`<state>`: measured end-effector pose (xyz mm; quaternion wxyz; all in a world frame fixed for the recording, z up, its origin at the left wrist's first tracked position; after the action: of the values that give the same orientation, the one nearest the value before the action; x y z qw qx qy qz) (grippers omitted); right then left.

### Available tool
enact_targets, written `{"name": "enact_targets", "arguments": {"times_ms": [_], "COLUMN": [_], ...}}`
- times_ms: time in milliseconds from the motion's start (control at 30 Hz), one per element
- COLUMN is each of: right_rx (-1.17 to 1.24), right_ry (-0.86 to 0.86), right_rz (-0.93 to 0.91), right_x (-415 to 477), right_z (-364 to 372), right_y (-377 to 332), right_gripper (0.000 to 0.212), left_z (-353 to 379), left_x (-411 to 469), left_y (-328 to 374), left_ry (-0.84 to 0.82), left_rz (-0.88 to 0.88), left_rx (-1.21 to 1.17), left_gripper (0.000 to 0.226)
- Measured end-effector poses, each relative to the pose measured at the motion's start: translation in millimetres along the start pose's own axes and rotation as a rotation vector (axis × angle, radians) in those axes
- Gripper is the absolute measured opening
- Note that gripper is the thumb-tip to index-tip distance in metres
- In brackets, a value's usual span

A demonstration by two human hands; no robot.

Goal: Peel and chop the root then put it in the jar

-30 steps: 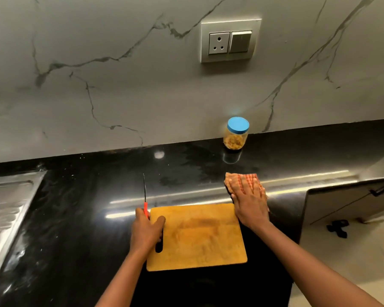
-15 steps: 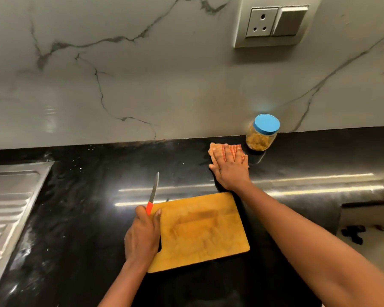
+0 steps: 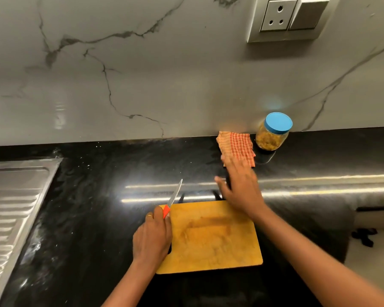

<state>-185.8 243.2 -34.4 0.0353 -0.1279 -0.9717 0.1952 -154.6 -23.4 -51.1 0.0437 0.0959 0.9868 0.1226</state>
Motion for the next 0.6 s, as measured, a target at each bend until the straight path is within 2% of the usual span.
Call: {"name": "enact_targets", "arguments": {"times_ms": [100,200,400,600], "right_rx": [0.002,-0.123,-0.185,-0.204], "right_ry": [-0.15,-0.148,-0.116,-0.127], "right_rz": [-0.064,-0.091,-0.094,-0.075], "right_x": [-78,-109,-116,-134], "right_z": [16,32,35,32], "right_y": [0,12,16,20], "right_gripper": [0.067,0.066,0.068,0.069], "left_z": [-6,-10,-4,4], "left_x": [-10,-20,-39,-57], "left_y": [5,18,50,60], "left_ry": [0.07,0.09,-0.062,-0.181], "left_rz": [-0.001,-0.028,-0.026,-0.028], "left_rx": [0.001,0.024,0.063,0.094], "left_gripper": [0.035,0.033,0.034,0.046]}}
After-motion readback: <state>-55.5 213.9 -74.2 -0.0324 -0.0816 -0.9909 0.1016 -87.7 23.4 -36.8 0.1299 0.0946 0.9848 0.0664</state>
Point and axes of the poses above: each hand's wrist, its own x-axis towards the middle knuckle, its own z-axis out of the palm, y = z × x, the point moved 4 cm from there along x, towards the middle knuckle, and after that the axes turned 4 degrees about z, right-handed, at the moved point
